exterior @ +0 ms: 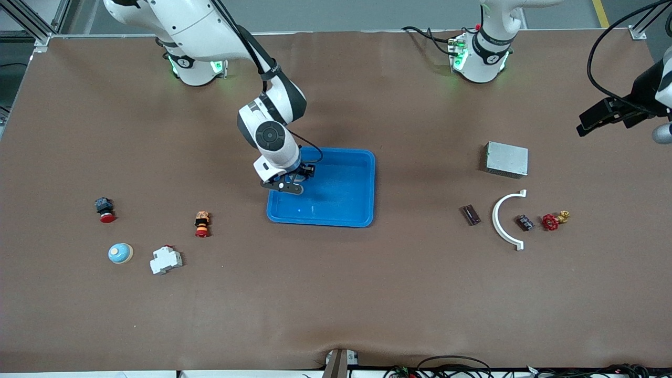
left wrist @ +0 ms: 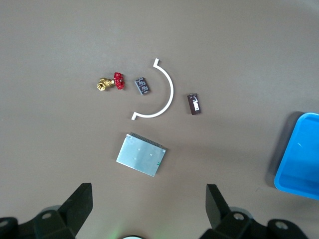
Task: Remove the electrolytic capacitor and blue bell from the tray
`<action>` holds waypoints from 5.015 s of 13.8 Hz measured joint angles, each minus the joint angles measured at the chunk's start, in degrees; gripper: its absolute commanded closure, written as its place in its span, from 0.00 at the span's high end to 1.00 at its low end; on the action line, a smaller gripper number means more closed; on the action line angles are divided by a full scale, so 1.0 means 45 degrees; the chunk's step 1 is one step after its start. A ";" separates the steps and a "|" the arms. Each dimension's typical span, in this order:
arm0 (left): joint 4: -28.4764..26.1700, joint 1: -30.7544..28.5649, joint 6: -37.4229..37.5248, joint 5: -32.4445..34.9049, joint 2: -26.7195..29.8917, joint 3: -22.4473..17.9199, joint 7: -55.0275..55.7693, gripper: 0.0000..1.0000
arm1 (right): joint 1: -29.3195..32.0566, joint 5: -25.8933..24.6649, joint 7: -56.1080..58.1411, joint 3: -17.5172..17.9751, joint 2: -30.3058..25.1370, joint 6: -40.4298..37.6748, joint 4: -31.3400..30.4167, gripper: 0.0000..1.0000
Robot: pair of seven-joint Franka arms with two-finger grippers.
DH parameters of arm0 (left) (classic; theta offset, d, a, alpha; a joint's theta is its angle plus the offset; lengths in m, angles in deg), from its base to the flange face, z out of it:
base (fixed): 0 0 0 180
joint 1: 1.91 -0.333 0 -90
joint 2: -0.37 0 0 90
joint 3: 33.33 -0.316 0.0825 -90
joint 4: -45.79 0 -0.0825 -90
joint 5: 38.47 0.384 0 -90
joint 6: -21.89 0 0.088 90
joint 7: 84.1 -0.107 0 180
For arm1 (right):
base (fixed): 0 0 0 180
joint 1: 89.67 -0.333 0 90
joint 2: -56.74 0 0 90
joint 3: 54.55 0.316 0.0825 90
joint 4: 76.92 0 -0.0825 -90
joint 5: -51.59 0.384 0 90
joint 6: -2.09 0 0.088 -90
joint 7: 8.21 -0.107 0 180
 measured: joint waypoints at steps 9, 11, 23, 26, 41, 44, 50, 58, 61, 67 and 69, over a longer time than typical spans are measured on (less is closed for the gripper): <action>-0.0505 0.0225 -0.0478 -0.0002 0.0391 0.0125 0.0000 1.00 | 0.2278 -0.0002 0.4515 -0.0258 -0.1774 -0.3248 0.0404 0.09; -0.0475 0.0250 -0.0520 -0.0002 0.0317 0.0243 0.0000 1.00 | 0.3742 0.0001 0.6837 -0.0297 -0.2491 -0.4140 0.0406 0.09; -0.0119 0.0217 -0.0111 0.0045 0.0304 0.0551 0.0023 1.00 | 0.8525 -0.2520 1.5031 -0.0374 -0.2414 -0.4265 0.0678 0.09; -0.0119 0.0226 -0.0124 0.0046 0.0283 0.0554 0.0026 1.00 | 0.9356 -0.3639 1.5874 -0.0379 -0.1978 -0.3370 0.0673 0.09; -0.0038 0.0225 -0.0106 0.0046 0.0291 0.0598 0.0026 1.00 | 0.9964 -0.3437 1.6096 -0.0050 0.0276 -0.1652 0.0687 0.58; -0.0042 0.0230 -0.0105 0.0046 0.0255 0.0608 0.0026 1.00 | 0.9964 -0.3433 1.6089 -0.0050 0.0276 -0.1652 0.0690 1.00; -0.0034 0.0228 -0.0097 0.0046 0.0204 0.0616 0.0003 1.00 | 0.9149 -0.2849 1.3098 0.0062 -0.0228 -0.3372 0.1117 1.00; 0.0319 0.0135 -0.0092 0.0045 0.0326 0.0731 0.0003 1.00 | 0.8743 -0.1823 1.1935 -0.0106 -0.3017 -0.9572 0.3367 1.00; 0.0328 0.0137 -0.0091 0.0045 0.0308 0.0736 0.0003 1.00 | 0.8762 -0.1824 1.1655 -0.0184 -0.3194 -1.2432 0.6000 1.00; 0.0321 0.0172 -0.0090 0.0045 0.0160 0.0806 0.0002 1.00 | 0.8789 -0.1846 1.1464 -0.0233 -0.3189 -1.4357 0.8525 1.00; 0.0320 0.0126 -0.0090 0.0045 0.0157 0.0802 0.0002 1.00 | 0.8901 -0.1848 1.1458 -0.0256 -0.3226 -1.4489 0.8752 1.00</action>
